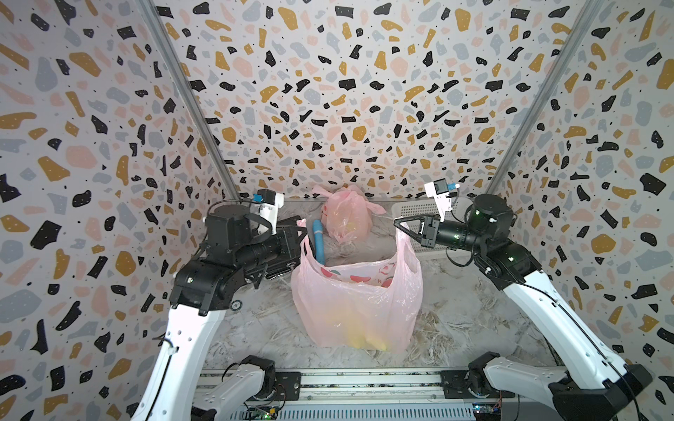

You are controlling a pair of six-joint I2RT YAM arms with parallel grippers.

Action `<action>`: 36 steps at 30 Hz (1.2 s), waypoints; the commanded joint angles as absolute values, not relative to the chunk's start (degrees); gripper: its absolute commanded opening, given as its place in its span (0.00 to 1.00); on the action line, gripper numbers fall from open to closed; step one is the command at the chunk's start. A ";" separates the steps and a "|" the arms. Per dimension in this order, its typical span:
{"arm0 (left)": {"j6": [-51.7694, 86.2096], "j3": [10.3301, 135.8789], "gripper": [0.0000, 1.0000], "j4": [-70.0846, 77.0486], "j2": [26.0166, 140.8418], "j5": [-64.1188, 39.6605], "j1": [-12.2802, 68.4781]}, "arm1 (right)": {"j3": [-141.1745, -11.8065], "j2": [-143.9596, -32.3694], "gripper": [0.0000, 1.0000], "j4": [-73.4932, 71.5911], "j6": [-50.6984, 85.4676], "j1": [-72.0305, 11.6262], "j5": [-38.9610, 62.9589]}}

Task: Place the banana into a plastic bag & tie a knot
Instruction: Adjust the plastic bag at the center of the board.

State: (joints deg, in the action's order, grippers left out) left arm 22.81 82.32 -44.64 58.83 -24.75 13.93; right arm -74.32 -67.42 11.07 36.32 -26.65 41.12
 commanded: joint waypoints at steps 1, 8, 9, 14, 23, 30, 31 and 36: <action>23.36 80.30 0.00 -38.33 60.81 -25.16 13.70 | -73.83 -70.09 0.00 11.23 33.11 -24.28 39.95; 22.53 80.39 0.00 -36.30 61.44 -24.23 13.90 | -72.82 -73.07 0.00 2.82 34.77 -22.62 45.67; 22.37 80.50 0.00 -36.32 61.44 -24.40 13.91 | -72.60 -72.88 0.00 1.20 34.89 -22.63 46.07; 22.36 80.65 0.00 -35.33 59.83 -24.77 14.13 | -74.66 -70.42 0.28 7.31 30.60 -22.68 43.90; 23.26 80.06 0.00 -34.98 58.70 -23.93 14.27 | -79.81 -63.63 0.65 14.31 24.39 -22.86 38.95; 23.50 80.12 0.00 -34.87 58.20 -23.01 14.41 | -86.05 -63.44 0.69 17.98 19.99 -29.79 37.39; 23.63 80.04 0.00 -34.89 58.17 -22.91 14.36 | -86.77 -64.06 0.69 18.48 19.34 -31.92 36.19; 23.60 79.53 0.00 -34.88 57.88 -22.29 14.45 | -88.80 -69.87 0.70 20.16 15.11 -43.29 29.68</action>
State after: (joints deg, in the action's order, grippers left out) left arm 23.40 79.31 -38.41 58.96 -22.98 14.26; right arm -87.64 -66.85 17.21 18.76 -39.53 34.02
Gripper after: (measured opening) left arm 0.047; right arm 0.696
